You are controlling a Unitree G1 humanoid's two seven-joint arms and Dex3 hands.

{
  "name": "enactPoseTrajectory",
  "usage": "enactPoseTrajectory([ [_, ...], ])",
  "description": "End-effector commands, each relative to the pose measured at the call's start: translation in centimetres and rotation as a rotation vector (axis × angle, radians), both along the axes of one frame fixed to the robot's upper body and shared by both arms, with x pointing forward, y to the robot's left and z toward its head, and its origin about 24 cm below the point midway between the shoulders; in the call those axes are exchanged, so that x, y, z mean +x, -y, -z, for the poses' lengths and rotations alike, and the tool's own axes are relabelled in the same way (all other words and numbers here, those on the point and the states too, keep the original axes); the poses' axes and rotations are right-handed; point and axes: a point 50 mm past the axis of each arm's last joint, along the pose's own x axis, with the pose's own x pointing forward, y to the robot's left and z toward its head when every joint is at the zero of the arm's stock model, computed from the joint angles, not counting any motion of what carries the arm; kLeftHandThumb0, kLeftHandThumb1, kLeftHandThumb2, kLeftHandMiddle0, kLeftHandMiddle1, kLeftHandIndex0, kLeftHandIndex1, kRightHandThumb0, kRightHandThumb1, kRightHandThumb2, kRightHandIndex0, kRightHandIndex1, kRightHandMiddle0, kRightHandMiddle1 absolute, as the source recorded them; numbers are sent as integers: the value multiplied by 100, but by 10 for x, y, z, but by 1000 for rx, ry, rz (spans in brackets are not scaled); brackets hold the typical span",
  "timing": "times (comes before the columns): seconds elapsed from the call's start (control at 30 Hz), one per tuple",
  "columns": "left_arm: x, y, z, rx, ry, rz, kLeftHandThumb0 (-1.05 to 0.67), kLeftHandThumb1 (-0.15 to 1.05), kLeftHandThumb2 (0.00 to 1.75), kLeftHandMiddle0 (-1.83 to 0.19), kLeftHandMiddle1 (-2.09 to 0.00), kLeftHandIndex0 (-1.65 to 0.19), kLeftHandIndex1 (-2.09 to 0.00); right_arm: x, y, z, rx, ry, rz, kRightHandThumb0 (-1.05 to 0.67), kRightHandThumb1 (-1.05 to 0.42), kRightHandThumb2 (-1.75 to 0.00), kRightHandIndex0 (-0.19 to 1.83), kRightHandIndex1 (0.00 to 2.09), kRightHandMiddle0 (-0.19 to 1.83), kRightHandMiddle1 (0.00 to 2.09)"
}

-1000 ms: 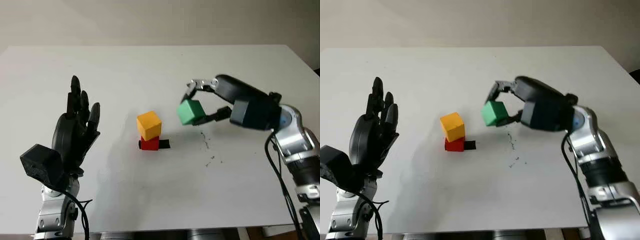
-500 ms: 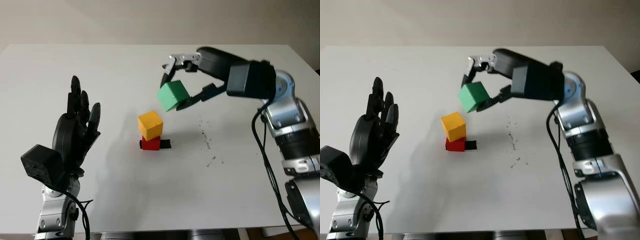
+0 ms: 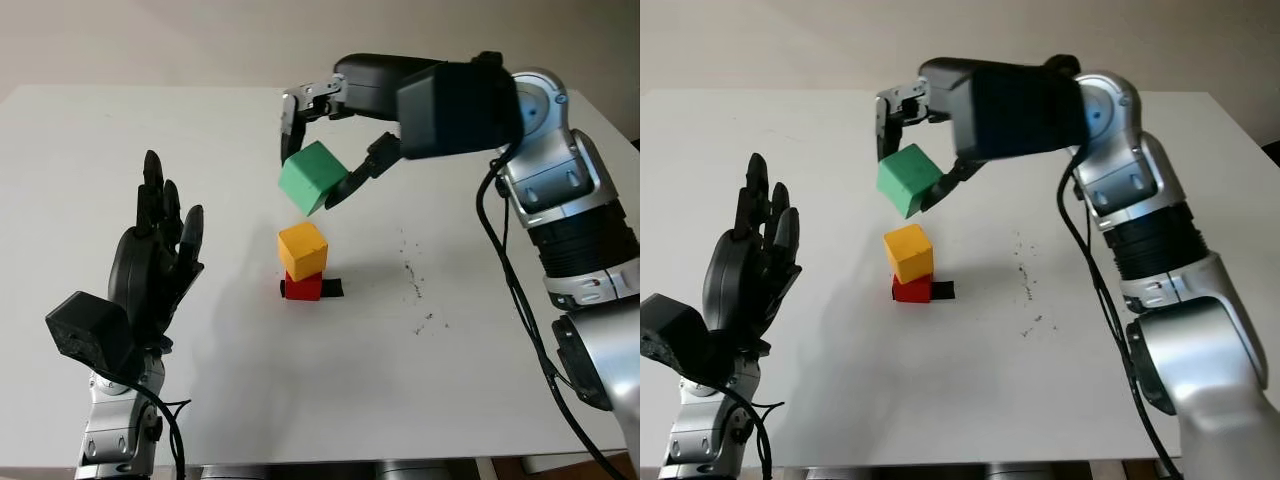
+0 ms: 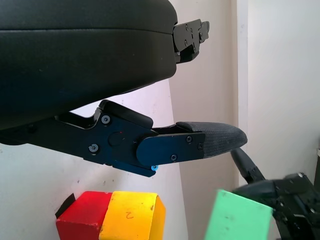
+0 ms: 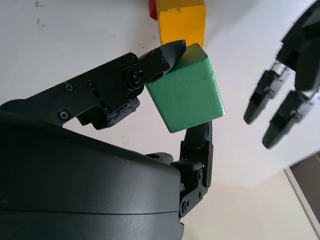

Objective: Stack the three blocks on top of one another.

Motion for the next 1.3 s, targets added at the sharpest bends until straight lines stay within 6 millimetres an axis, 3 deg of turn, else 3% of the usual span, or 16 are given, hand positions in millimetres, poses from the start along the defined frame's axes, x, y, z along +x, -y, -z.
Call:
enactPoseTrajectory([
  [0.0,1,2,-1,-1,10,3,-75,105,48,19,-5,19,0,-4,-7,-6,-10,41,-21,-37,-96,-6,30,5,30,163],
  [0.3,0,3,0,2,7,0,-76,105,49,19,-5,19,0,-2,-12,17,1,-10,-17,-40,-96,-5,32,6,37,167],
  [0.47,-1,2,0,4,6,-5,-75,105,48,19,-4,19,0,1,-7,28,28,-87,7,-41,-98,-6,30,5,29,171],
  [0.77,-1,2,0,2,9,2,-75,105,48,19,-5,19,0,2,0,33,61,-187,56,-39,-99,-6,28,4,20,167],
  [1.27,1,2,-1,2,18,1,-75,105,48,19,-3,19,0,3,1,38,69,-228,96,-43,-98,-5,30,5,25,168],
])
